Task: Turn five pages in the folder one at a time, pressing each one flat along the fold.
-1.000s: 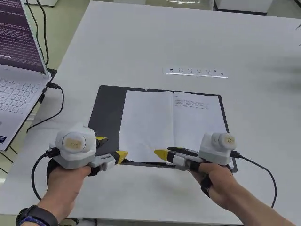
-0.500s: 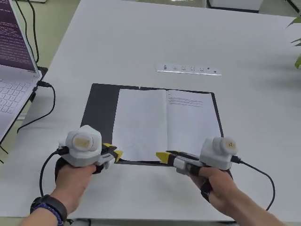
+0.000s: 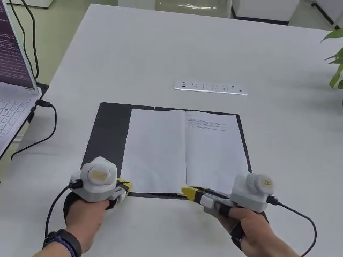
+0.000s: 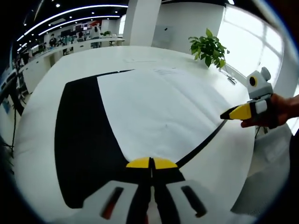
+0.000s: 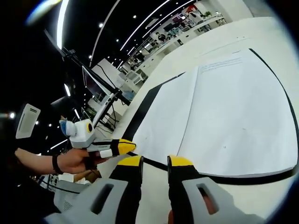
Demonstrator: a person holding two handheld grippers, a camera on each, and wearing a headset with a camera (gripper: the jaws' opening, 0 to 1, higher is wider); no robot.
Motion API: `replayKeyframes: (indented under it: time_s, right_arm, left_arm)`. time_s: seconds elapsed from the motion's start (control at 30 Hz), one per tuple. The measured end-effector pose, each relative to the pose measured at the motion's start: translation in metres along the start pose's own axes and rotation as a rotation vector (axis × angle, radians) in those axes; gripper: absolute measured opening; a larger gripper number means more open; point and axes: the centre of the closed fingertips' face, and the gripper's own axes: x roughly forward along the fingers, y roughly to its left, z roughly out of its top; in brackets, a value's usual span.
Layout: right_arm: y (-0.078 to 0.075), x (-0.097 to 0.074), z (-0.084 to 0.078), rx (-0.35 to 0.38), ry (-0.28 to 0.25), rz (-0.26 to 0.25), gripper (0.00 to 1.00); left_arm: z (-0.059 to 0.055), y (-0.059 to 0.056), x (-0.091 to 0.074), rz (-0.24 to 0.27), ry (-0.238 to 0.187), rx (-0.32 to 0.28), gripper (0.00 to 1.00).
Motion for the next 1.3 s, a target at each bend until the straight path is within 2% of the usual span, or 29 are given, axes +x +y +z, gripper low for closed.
replayKeyframes:
  time_s: [0.17,0.27,0.47,0.53,0.7,0.83,0.93,1.17,1.3]
  right_arm:
    - [-0.003,0.0,0.002,-0.004,0.003,-0.005,0.17]
    - [-0.005,0.003,0.007,-0.008,0.001,-0.007,0.15]
    - [-0.013,0.014,0.014,-0.013,0.011,-0.014,0.11]
    - [-0.014,0.018,0.019,-0.014,0.011,-0.016,0.11]
    - [-0.019,0.033,0.034,-0.023,0.007,-0.014,0.08]
    - [-0.03,0.045,0.052,0.002,-0.027,-0.027,0.06]
    - [-0.04,0.054,0.064,0.026,-0.043,-0.044,0.04]
    - [-0.052,0.07,0.09,0.04,-0.072,-0.047,0.01]
    - [-0.064,0.078,0.098,0.055,-0.089,-0.071,0.0]
  left_arm:
    - [0.0,0.001,0.0,0.006,-0.015,0.009,0.0]
    - [0.0,0.002,-0.001,0.004,-0.03,-0.042,0.0]
    - [0.0,0.002,-0.003,-0.004,-0.046,-0.03,0.0]
    - [0.0,0.003,-0.003,-0.01,-0.06,-0.066,0.0]
    - [0.0,0.004,-0.003,-0.026,-0.065,-0.081,0.0]
    - [0.001,0.005,-0.002,-0.043,-0.062,-0.094,0.0]
    - [0.001,0.005,-0.001,-0.043,-0.062,-0.093,0.0]
    - [0.001,0.005,0.0,-0.043,-0.066,-0.101,0.0]
    - [0.001,0.005,0.001,-0.044,-0.065,-0.107,0.0]
